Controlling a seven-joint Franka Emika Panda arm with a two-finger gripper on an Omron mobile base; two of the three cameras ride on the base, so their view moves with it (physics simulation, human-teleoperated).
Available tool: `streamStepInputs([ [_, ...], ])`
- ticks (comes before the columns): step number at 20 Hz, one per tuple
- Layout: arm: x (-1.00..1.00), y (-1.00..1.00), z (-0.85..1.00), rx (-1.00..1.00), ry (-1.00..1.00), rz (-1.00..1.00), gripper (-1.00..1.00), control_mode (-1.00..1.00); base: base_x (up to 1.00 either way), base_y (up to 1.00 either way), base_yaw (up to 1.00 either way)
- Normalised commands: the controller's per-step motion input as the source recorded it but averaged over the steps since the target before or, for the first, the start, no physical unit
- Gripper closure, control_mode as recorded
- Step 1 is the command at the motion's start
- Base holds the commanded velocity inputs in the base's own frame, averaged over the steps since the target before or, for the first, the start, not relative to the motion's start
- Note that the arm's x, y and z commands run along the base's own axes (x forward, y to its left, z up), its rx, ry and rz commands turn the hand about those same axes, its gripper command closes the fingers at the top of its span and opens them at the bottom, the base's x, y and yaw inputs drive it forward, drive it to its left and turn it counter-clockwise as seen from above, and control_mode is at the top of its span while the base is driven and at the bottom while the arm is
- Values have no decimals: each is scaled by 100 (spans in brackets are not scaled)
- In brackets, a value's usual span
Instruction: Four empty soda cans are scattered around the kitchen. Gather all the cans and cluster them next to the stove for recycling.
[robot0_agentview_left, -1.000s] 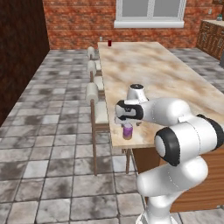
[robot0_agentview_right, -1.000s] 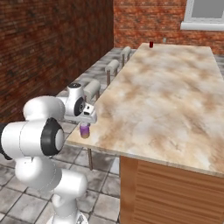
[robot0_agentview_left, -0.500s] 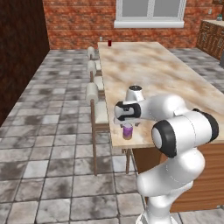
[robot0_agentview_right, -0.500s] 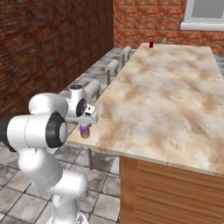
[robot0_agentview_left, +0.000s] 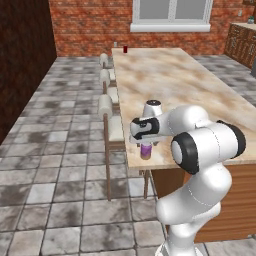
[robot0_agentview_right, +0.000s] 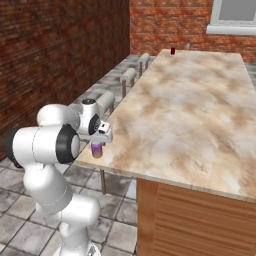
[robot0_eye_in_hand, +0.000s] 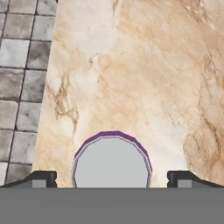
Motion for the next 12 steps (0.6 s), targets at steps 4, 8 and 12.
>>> streamStepInputs([
  [4,9,0,-12,0,0,0,-100,-100,0,0,0],
  [8,6,0,-10,0,0,0,-100,-100,0,0,0],
  [12,0,0,-9,0,0,0,-100,-100,0,0,0],
])
